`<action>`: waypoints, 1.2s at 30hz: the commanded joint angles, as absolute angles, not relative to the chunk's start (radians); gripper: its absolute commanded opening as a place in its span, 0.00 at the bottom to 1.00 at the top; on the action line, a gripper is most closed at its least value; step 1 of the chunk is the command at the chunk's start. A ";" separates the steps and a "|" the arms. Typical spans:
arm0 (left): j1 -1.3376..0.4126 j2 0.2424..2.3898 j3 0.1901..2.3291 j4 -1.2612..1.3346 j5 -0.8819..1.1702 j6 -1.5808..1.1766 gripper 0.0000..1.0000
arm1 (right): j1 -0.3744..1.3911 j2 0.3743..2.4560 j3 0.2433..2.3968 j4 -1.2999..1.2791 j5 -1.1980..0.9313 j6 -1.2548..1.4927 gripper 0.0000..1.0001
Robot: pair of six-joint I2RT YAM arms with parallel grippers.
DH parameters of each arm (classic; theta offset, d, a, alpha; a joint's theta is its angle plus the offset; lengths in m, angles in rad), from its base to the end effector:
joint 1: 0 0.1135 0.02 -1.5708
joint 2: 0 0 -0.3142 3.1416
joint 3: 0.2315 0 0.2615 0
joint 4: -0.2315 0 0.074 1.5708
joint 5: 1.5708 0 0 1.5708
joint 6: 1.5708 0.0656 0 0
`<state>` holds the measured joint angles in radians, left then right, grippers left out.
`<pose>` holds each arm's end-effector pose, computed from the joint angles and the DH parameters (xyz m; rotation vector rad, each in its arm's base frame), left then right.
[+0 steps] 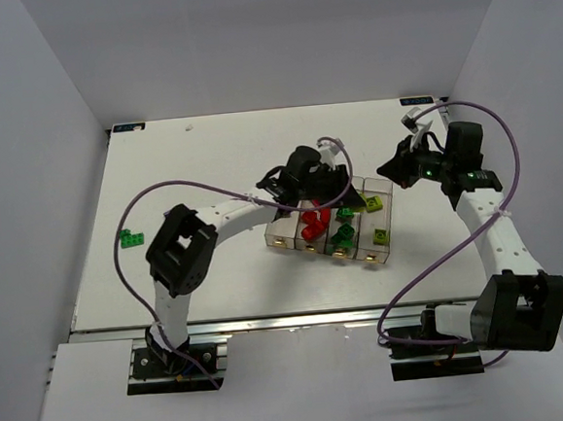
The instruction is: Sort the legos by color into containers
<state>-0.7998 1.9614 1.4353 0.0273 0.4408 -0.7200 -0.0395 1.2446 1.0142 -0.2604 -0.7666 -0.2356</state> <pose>0.3332 -0.3831 0.2643 0.3986 2.2919 -1.3181 0.2893 0.0341 0.3543 -0.6465 1.8558 0.6060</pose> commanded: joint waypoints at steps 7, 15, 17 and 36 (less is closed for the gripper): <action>-0.859 2.127 1.705 -0.124 0.483 -0.675 0.15 | -0.075 1.166 0.996 -0.232 -0.756 -0.216 0.00; -0.887 2.201 1.792 -0.189 0.474 -0.660 0.30 | -0.086 1.173 0.989 -0.232 -0.761 -0.221 0.00; -0.888 2.207 1.804 -0.205 0.463 -0.660 0.38 | -0.087 1.175 0.991 -0.230 -0.761 -0.219 0.00; -0.773 1.916 1.599 -0.258 0.252 -0.650 0.16 | -0.103 1.180 1.023 -0.284 -0.902 -0.317 0.00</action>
<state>-0.8593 2.1246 1.6958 -0.2764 0.3283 -0.6422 -0.0978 1.1824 0.9966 -0.2661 -0.8124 -0.2531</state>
